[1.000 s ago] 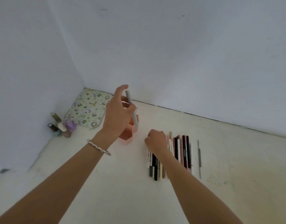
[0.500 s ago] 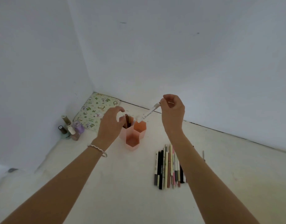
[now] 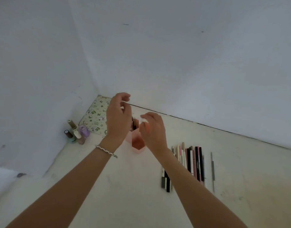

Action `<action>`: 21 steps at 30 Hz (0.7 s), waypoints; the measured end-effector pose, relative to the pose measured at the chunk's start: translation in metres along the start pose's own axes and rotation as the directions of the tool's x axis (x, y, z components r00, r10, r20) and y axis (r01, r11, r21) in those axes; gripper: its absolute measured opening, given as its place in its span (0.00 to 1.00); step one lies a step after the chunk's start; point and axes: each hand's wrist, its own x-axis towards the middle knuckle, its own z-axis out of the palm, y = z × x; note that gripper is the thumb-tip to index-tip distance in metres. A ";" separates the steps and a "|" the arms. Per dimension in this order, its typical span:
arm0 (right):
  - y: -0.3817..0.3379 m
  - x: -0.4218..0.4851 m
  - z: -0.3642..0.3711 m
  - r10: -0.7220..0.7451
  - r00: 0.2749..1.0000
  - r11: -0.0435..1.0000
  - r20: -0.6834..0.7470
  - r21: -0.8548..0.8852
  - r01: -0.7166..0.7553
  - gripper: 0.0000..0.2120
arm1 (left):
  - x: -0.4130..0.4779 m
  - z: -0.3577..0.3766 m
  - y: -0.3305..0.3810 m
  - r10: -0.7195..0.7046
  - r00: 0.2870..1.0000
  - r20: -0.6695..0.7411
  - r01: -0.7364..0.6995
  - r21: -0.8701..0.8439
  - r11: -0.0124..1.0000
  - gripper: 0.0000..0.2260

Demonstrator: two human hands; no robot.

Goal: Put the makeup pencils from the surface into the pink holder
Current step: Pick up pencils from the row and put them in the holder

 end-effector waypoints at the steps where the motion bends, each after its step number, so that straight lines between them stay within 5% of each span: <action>1: 0.004 0.001 -0.010 0.013 0.996 0.999 -0.088 0.040 -0.010 0.11 | -0.009 0.008 0.004 -0.002 0.999 0.051 0.003 -0.020 1.000 0.12; 4: 0.021 0.005 -0.044 0.182 0.960 0.977 -0.214 0.153 -0.151 0.15 | -0.043 0.040 0.006 -0.073 0.942 0.329 0.022 0.158 0.987 0.06; 7: 0.042 0.002 -0.073 0.334 0.922 0.933 -0.194 0.208 -0.294 0.17 | -0.090 0.073 -0.014 -0.300 0.746 0.595 0.003 0.448 0.894 0.06; 10: 0.060 -0.015 -0.095 0.420 0.894 0.897 -0.154 0.220 -0.384 0.16 | -0.128 0.094 -0.035 -0.482 0.598 0.641 0.006 0.598 0.802 0.10; 21: 0.090 -0.060 -0.108 0.496 0.868 0.865 -0.027 0.108 -0.491 0.11 | -0.147 0.115 -0.037 -0.543 0.663 0.515 0.031 0.706 0.708 0.15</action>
